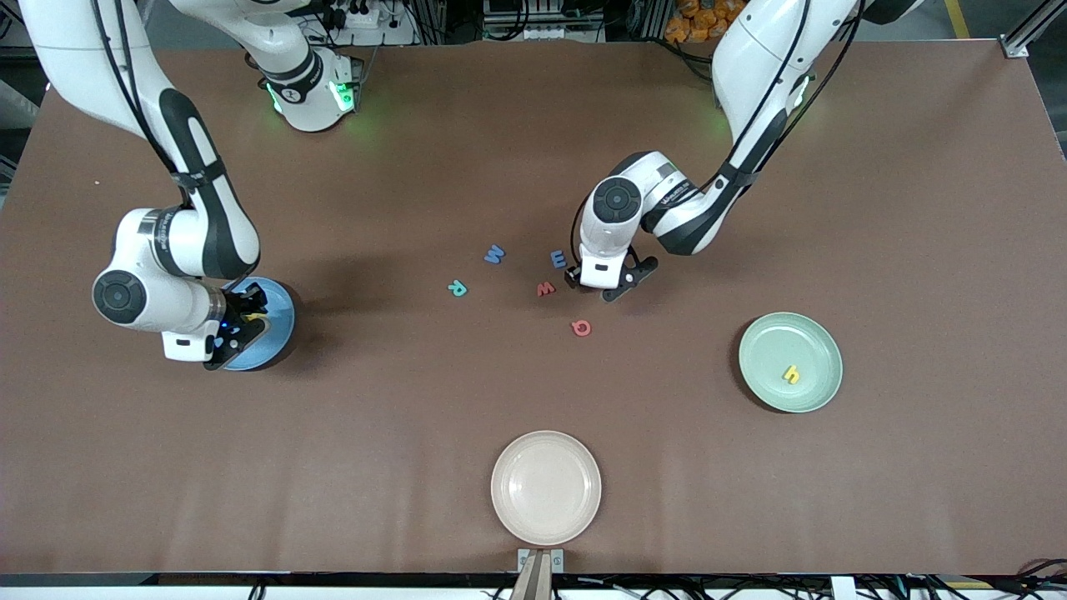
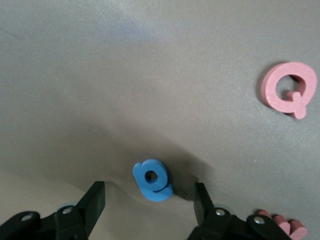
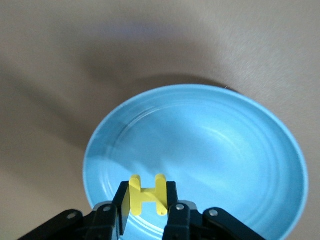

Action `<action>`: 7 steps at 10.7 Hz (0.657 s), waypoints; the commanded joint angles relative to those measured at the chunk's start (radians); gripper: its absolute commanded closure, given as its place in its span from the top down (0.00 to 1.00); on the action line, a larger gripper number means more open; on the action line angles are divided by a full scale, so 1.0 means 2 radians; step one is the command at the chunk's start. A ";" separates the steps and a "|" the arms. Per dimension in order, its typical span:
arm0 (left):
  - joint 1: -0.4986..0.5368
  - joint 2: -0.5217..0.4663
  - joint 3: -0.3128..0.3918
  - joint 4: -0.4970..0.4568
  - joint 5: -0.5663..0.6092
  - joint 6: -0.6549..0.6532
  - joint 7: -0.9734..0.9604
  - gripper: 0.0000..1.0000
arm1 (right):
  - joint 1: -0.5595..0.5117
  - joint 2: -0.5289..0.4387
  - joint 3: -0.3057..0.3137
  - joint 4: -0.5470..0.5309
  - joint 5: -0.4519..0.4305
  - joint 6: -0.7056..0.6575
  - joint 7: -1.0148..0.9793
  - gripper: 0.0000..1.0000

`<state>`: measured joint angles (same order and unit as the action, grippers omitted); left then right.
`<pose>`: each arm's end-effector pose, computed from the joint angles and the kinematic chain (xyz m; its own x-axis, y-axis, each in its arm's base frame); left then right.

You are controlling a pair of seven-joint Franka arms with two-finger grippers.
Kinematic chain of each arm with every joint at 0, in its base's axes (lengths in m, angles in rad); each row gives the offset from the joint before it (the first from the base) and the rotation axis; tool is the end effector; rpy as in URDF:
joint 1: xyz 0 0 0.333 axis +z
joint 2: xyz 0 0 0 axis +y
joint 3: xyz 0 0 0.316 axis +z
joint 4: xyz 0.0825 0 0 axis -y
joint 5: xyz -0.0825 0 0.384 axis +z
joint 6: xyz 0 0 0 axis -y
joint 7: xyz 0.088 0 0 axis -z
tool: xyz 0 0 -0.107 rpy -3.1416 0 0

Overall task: Sort uppercase to blue plate, lowercase to green plate
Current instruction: 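Lower the yellow H onto the blue plate and open the right gripper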

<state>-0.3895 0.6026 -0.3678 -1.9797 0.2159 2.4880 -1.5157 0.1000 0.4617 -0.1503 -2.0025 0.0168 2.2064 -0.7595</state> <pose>0.4409 -0.4139 0.1728 0.7997 0.5945 -0.0841 0.5941 -0.8038 -0.0319 0.5774 -0.0278 0.2086 0.7338 0.6430 -0.2195 0.6309 -0.7647 -0.1310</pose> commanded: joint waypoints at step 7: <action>0.004 -0.014 0.004 -0.011 0.016 0.005 -0.025 0.20 | 0.001 0.005 0.021 0.025 0.052 -0.071 0.107 0.58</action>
<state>-0.3847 0.6001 -0.3598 -1.9796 0.2165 2.4896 -1.5201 0.1014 0.4881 -0.1363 -1.9952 0.1109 2.1378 -0.6447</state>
